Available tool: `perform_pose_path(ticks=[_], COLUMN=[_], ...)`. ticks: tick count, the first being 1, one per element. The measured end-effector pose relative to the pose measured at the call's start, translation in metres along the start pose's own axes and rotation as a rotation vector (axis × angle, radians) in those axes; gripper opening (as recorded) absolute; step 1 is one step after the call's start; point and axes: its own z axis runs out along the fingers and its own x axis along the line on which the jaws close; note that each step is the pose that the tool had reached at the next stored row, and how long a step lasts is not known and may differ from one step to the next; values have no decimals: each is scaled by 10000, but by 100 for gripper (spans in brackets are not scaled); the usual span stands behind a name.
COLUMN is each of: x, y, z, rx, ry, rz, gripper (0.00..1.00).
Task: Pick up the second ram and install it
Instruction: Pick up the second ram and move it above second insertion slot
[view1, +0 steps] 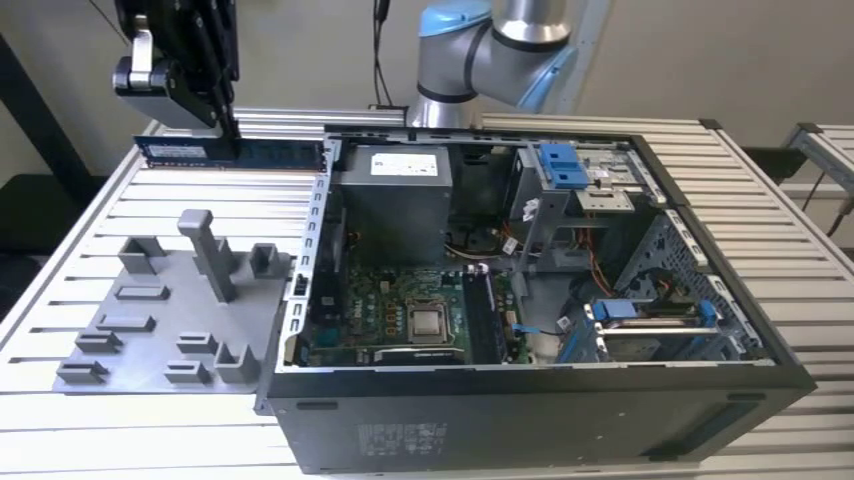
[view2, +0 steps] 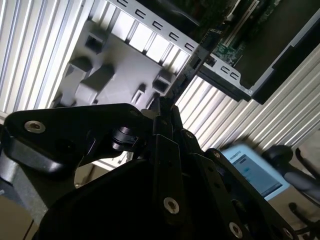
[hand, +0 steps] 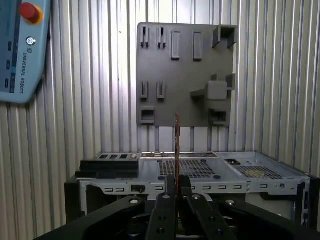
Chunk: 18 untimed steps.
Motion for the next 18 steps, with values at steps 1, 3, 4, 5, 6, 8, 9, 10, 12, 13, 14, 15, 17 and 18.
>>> perform_pose_path(ticks=[1, 3, 4, 5, 6, 8, 9, 10, 12, 13, 14, 15, 17, 18], x=[0, -1, -1, -1, -1, -2, -2, -3, -3, -3, -4, -4, -5, -5], y=[-11, -33, -45, -55, -66, -89, -102, -118, -147, -160, -175, -190, -224, -245], z=[0, 0, 0, 1, 1, 1, 2, 2, 2, 3, 3, 3, 4, 4], rx=[0, 0, -1, 0, -1, 0, 1, 0, -1, 0, 0, 0, 0, 0], ry=[0, 0, 0, 0, 0, 0, -1, 0, 0, -1, 0, 0, 0, 0], rz=[0, 0, 0, 0, 0, 0, 0, 0, 0, 0, 0, 0, 0, 0], gripper=[15, 15, 15, 15, 15, 15, 15, 15, 15, 15, 15, 15, 15, 15])
